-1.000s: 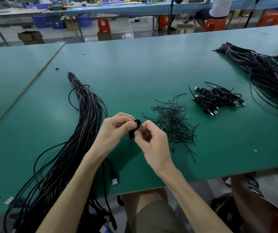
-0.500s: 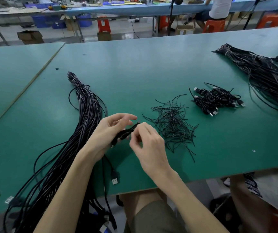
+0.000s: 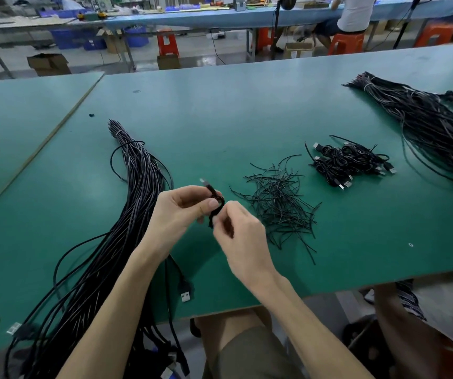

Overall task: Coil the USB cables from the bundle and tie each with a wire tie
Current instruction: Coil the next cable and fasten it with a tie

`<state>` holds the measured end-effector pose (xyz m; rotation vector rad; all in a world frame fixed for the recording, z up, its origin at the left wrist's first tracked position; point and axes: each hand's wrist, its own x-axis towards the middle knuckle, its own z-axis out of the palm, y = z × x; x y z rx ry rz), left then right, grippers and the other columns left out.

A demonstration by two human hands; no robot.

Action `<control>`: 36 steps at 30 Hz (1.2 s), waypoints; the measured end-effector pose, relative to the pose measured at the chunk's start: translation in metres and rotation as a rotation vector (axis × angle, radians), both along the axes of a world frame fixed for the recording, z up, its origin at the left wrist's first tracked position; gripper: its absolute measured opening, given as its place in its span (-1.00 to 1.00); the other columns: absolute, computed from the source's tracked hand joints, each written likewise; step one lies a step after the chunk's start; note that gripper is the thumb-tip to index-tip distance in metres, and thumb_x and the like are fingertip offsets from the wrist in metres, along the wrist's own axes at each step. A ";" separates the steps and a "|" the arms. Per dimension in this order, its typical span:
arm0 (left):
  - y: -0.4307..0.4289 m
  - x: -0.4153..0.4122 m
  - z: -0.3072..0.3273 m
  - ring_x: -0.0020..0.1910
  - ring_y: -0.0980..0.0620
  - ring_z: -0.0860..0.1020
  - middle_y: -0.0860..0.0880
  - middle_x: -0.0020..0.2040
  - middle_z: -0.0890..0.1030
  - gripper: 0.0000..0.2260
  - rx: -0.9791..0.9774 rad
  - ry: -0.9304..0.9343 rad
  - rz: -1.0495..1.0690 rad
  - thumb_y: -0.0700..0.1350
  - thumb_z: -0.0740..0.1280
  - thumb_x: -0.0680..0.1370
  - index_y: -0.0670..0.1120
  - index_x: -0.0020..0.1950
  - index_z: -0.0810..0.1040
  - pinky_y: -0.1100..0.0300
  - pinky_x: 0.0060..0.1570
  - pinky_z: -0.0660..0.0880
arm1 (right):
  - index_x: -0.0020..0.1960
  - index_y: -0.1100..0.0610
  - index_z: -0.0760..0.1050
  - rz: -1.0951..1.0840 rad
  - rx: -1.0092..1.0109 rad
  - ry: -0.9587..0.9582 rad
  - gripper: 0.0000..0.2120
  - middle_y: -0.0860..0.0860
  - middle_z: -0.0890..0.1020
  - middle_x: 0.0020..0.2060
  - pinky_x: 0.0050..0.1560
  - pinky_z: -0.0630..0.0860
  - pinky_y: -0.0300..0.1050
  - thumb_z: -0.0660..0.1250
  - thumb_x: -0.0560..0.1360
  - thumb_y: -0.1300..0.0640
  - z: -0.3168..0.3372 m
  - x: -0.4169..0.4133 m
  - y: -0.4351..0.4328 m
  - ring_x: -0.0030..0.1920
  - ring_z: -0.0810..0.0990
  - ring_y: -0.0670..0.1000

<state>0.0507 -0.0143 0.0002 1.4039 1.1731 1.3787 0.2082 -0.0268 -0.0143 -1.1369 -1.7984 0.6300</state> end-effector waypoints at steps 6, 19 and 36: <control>0.000 -0.003 -0.004 -0.12 0.08 0.66 -0.12 -0.07 0.75 -0.83 -0.105 0.070 0.008 -0.07 0.54 0.44 -0.12 -0.04 0.73 0.26 -0.09 0.58 | -0.14 0.22 0.49 0.033 0.378 -0.290 -0.85 0.08 0.57 -0.24 -0.11 0.55 -0.03 0.37 0.60 0.31 -0.003 -0.004 -0.008 -0.23 0.53 0.08; 0.003 -0.004 -0.003 -0.03 0.00 0.60 -0.08 0.01 0.67 -0.87 -0.109 0.195 -0.049 -0.03 0.38 0.64 -0.02 0.00 0.70 0.14 0.00 0.53 | -0.13 0.22 0.48 -0.078 0.298 -0.016 -0.83 0.00 0.54 -0.24 -0.17 0.40 -0.23 0.36 0.63 0.23 -0.003 -0.001 -0.006 -0.25 0.47 -0.02; -0.011 -0.003 0.008 -0.49 0.03 0.51 -0.09 -0.35 0.58 -0.53 -0.166 -0.096 -0.393 0.25 0.29 0.61 -0.17 0.02 0.66 0.28 -0.49 0.25 | -0.09 0.16 0.45 -0.112 0.082 -0.040 -0.86 -0.02 0.55 -0.21 -0.21 0.37 -0.16 0.36 0.63 0.26 -0.003 0.002 -0.004 -0.25 0.46 -0.02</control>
